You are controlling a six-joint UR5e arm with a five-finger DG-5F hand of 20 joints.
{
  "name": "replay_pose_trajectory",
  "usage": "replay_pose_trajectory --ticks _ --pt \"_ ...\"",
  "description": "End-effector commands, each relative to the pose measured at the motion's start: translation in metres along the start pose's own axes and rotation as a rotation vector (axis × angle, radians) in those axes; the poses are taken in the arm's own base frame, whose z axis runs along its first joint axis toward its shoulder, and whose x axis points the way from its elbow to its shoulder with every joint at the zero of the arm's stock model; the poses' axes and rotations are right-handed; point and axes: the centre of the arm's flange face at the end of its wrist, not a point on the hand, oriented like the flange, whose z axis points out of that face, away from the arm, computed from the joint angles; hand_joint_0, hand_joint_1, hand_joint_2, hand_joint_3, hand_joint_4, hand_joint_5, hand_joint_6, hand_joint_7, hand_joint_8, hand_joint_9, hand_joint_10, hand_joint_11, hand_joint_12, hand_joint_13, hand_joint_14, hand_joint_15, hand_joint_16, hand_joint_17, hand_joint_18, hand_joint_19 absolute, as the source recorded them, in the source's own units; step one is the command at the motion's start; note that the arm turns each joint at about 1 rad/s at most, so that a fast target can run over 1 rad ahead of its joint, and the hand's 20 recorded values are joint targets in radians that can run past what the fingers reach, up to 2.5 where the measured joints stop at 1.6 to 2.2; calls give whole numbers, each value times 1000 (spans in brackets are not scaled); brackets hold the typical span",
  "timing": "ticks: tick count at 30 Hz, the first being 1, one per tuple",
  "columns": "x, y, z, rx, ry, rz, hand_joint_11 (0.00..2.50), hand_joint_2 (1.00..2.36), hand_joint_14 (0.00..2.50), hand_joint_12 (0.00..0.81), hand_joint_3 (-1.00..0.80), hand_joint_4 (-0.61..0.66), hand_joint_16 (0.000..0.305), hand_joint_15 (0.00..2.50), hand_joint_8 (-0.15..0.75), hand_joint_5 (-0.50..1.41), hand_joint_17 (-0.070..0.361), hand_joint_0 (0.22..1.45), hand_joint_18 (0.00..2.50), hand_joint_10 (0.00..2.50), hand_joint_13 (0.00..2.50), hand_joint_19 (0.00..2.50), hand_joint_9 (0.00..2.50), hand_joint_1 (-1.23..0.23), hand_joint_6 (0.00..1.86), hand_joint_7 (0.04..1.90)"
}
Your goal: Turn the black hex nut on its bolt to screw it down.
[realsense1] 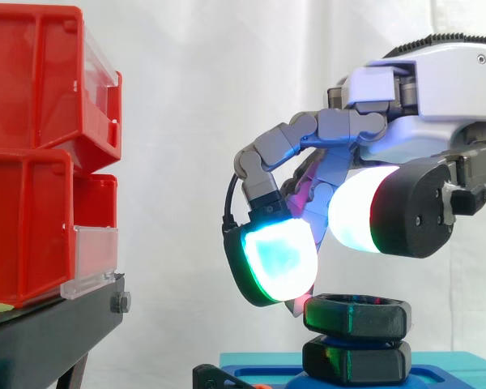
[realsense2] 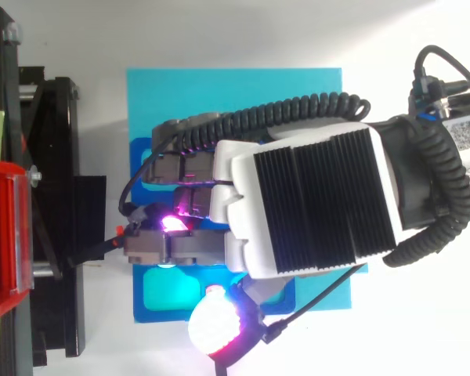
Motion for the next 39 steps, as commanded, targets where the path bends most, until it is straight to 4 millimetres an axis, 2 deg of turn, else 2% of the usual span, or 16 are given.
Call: replay_pose_trajectory --ticks 1,9,20,29,39 --pt "-1 3 1 -4 -1 0 320 1000 7 309 -500 212 37 230 314 -13 82 553 779 8 900 346 1124 -359 631 1317" --pt "0 10 4 -9 -1 -1 317 1000 7 306 -500 210 36 230 313 -15 82 553 780 8 900 343 1127 -359 627 1307" --pt "1 22 7 -15 8 2 314 1000 7 309 -500 259 37 220 309 2 83 552 782 8 901 349 1122 -357 502 1463" --pt "0 27 9 -23 7 1 315 1000 8 311 -500 292 37 223 308 -14 83 552 777 8 900 343 1118 -354 503 1263" --pt "2 26 7 -21 18 5 308 1000 7 311 -500 309 37 225 306 -22 83 550 776 8 899 350 1114 -353 503 1161"
